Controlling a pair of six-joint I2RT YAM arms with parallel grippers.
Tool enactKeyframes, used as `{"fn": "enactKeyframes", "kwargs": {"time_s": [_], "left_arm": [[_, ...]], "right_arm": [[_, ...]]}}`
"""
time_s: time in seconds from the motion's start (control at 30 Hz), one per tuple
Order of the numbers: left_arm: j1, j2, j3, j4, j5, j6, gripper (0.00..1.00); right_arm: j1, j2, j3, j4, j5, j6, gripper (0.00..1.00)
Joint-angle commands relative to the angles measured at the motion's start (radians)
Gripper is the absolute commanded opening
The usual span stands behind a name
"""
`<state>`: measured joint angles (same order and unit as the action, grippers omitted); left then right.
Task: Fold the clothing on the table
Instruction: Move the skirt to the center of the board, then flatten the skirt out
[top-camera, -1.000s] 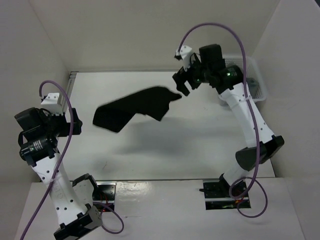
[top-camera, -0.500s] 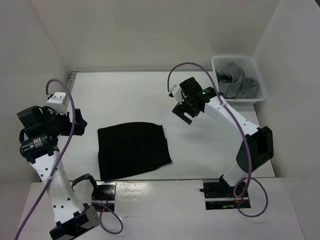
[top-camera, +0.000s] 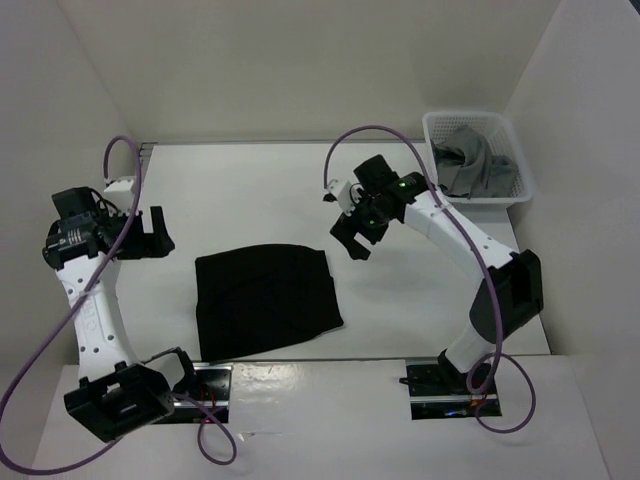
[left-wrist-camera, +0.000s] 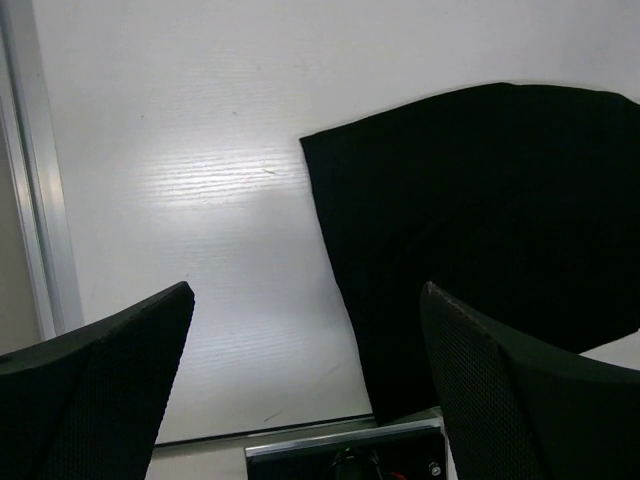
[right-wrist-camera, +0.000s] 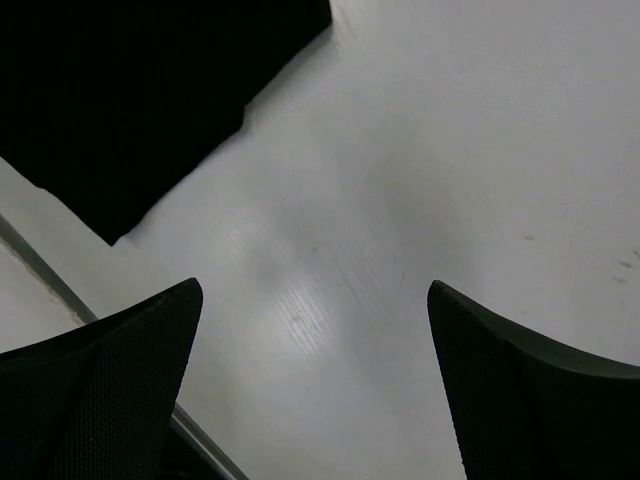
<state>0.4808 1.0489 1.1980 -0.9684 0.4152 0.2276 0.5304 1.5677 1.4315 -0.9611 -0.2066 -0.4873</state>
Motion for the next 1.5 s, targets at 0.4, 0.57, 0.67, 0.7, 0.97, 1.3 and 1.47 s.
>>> {"fn": "enactKeyframes", "kwargs": {"time_s": [0.4,0.57,0.67,0.7,0.97,1.3,1.47], "left_arm": [[-0.143,0.175,-0.026,0.056,-0.044,0.124,0.78],[-0.206,0.230,-0.048,0.079,-0.070,0.214,0.70],[-0.237,0.255,-0.048,0.088,-0.061,0.289,0.75],[-0.246,0.264,-0.038,0.088,-0.061,0.326,0.76],[-0.361,0.373,-0.049,0.119,-0.061,0.440,0.76],[-0.423,0.513,-0.058,0.108,-0.131,0.573,0.54],[-0.432,0.531,-0.097,0.177,-0.187,0.604,0.54]], "right_arm": [[0.062,-0.009,-0.038,0.021,0.008,0.016,0.96],[-0.015,-0.118,-0.104,0.021,0.055,0.016,0.96],[-0.125,-0.195,-0.126,0.012,0.026,0.016,0.96],[-0.154,-0.234,-0.126,0.002,0.004,0.006,0.96],[-0.410,-0.417,-0.207,-0.027,-0.056,0.006,0.96],[-0.608,-0.491,-0.215,-0.097,-0.140,0.015,0.96],[-0.679,-0.491,-0.184,-0.126,-0.221,0.015,0.96]]}}
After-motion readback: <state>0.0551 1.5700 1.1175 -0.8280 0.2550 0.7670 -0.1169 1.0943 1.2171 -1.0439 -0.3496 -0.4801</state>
